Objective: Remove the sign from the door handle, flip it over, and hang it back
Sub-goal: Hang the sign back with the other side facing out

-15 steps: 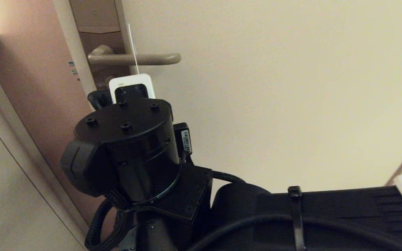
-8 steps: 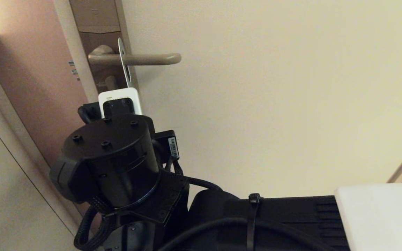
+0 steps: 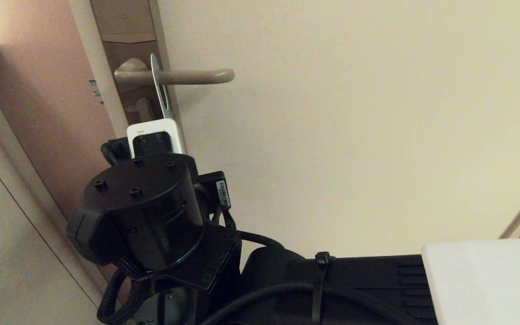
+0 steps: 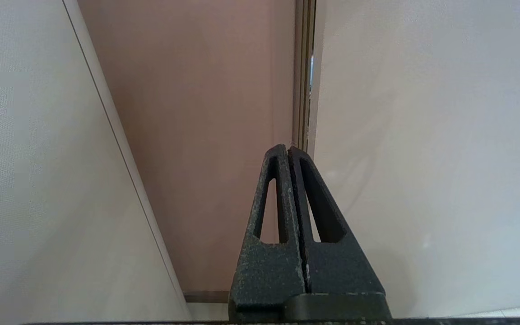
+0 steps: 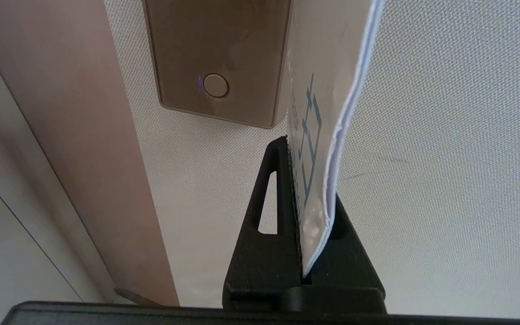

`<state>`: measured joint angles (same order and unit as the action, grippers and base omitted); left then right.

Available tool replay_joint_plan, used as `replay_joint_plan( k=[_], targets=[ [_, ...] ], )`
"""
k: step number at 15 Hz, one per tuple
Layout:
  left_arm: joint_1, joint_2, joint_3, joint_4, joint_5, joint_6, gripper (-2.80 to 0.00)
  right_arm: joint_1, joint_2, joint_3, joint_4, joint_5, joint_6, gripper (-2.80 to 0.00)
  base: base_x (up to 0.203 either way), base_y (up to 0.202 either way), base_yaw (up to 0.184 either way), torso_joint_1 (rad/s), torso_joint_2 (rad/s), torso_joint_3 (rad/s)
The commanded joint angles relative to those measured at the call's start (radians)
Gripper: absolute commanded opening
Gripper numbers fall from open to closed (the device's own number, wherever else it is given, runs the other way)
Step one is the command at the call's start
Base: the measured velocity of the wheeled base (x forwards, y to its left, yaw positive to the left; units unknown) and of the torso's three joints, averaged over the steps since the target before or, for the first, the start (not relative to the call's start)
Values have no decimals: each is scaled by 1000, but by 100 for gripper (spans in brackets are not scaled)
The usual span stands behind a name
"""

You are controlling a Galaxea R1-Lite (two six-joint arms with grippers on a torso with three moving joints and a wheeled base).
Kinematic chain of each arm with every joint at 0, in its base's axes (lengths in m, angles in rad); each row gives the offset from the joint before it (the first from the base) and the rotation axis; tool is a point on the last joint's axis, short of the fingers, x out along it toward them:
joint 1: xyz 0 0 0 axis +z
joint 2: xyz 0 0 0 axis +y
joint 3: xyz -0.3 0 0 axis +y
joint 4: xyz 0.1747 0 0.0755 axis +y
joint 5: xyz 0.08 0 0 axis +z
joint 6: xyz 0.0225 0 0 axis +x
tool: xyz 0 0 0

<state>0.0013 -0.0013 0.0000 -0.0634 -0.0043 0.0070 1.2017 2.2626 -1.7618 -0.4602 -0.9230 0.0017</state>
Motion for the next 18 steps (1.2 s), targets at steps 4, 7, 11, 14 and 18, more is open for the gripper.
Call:
replay_joint_plan(
  k=[4, 7, 11, 14, 18],
  targets=[
    [0, 1, 0, -1, 0, 0, -280, 1, -10, 4, -2, -4, 0, 0, 0, 0, 0, 0, 0, 0],
    [0, 1, 0, -1, 0, 1, -280, 1, -26, 12, 0, -4, 0, 0, 0, 0, 0, 0, 0, 0],
    [0, 1, 0, -1, 0, 1, -280, 12, -79, 75, 1, -4, -4, 0, 0, 0, 0, 0, 0, 0],
    [0, 1, 0, -1, 0, 0, -280, 32, -143, 153, 3, -4, -3, 0, 0, 0, 0, 0, 0, 0],
    [0, 1, 0, -1, 0, 1, -280, 49, -223, 230, 2, -3, -2, 0, 0, 0, 0, 0, 0, 0]
  ],
)
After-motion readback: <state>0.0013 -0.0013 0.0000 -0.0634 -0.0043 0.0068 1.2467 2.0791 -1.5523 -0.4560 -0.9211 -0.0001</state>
